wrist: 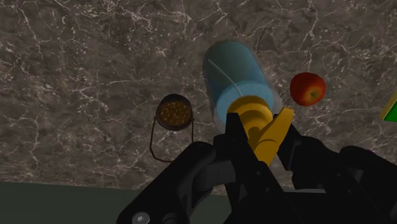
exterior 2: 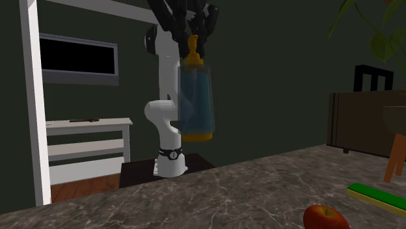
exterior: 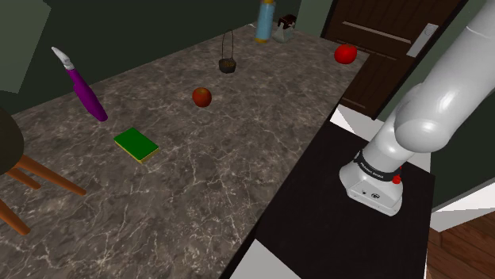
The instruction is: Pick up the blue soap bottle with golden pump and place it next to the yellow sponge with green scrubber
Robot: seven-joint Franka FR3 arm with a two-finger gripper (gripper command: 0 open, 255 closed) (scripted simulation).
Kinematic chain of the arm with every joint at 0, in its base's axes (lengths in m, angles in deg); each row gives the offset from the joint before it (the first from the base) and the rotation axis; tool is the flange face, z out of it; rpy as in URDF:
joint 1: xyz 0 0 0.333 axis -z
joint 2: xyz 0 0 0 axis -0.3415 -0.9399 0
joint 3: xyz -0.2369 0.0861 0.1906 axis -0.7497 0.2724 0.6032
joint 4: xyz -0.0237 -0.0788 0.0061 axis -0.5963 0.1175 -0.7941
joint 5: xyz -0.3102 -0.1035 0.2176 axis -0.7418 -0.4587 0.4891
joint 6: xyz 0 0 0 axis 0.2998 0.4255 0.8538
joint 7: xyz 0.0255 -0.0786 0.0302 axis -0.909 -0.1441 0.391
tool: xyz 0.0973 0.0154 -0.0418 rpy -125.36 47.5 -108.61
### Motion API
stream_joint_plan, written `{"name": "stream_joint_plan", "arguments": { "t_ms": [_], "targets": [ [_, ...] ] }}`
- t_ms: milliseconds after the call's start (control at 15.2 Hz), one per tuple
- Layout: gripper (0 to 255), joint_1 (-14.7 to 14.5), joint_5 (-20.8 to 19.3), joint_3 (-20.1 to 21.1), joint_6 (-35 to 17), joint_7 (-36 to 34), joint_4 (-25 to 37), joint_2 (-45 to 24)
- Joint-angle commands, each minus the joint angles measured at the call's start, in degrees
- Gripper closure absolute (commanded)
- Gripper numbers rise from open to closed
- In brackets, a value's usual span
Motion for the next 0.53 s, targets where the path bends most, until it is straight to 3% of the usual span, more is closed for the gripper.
{"name": "stream_joint_plan", "arguments": {
  "t_ms": [0, 462],
  "targets": [
    [255, -1.38, -0.29, 1.34, -1.27, -2.68, -1.05, 0.09],
    [255, -5.90, -1.08, 5.75, -5.74, -11.31, -3.46, -1.16]
  ]
}}
